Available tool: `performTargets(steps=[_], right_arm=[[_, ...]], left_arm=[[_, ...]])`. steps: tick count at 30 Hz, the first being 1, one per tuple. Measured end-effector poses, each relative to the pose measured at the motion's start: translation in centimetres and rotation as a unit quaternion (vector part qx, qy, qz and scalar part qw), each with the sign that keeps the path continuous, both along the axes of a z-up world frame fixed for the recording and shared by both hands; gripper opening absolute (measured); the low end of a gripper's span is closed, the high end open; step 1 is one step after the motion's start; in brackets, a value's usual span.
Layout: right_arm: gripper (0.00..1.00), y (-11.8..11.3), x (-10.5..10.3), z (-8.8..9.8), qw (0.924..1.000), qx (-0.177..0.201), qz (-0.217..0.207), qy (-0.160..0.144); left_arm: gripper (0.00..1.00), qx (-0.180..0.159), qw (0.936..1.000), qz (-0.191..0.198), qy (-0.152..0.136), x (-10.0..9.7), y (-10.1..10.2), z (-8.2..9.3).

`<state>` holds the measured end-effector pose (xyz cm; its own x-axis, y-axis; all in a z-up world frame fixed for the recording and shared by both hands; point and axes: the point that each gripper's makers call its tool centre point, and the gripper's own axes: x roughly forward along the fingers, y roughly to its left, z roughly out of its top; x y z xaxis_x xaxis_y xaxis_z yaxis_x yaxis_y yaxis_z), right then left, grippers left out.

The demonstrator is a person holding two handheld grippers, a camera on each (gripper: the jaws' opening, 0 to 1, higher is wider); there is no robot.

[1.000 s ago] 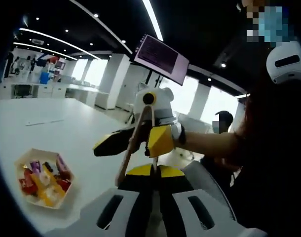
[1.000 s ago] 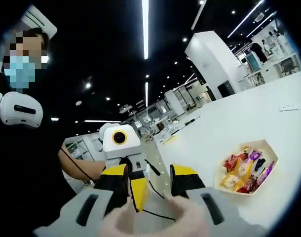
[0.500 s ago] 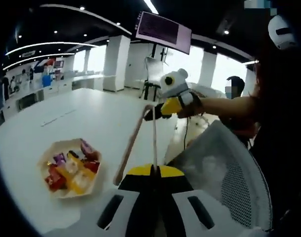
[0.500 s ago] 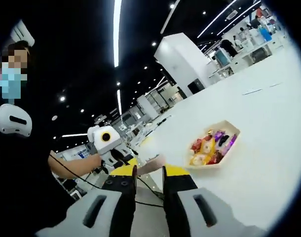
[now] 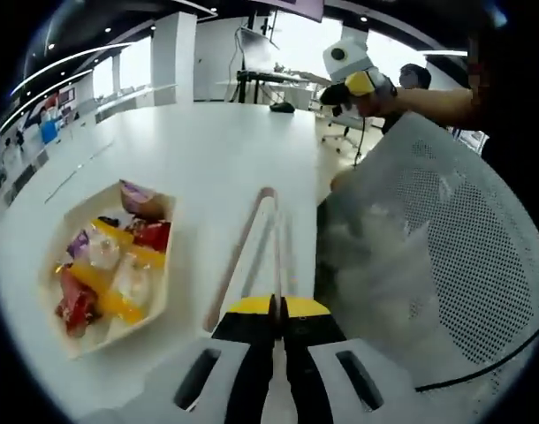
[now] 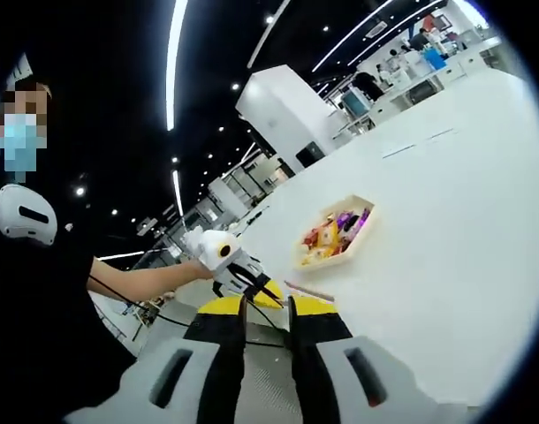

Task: Place the target food into the container with the food tongs after gripping and lifting it, then release it inside without dropping or visibly crushing the food.

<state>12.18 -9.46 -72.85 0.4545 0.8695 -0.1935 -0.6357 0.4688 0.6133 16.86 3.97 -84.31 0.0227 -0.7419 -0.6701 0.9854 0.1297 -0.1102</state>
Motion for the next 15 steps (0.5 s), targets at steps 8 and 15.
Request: performTargets(steps=[8, 15], right_arm=[[0.21, -0.4, 1.0, -1.6, 0.9988, -0.045, -0.020, 0.002], [0.54, -0.5, 1.5, -3.0, 0.9887, -0.148, 0.005, -0.022]], left_arm=[[0.00, -0.014, 0.9999, -0.005, -0.008, 0.2, 0.5, -0.7], [0.48, -0.035, 0.9970, 0.068, 0.011, -0.6, 2.2, 1.8]])
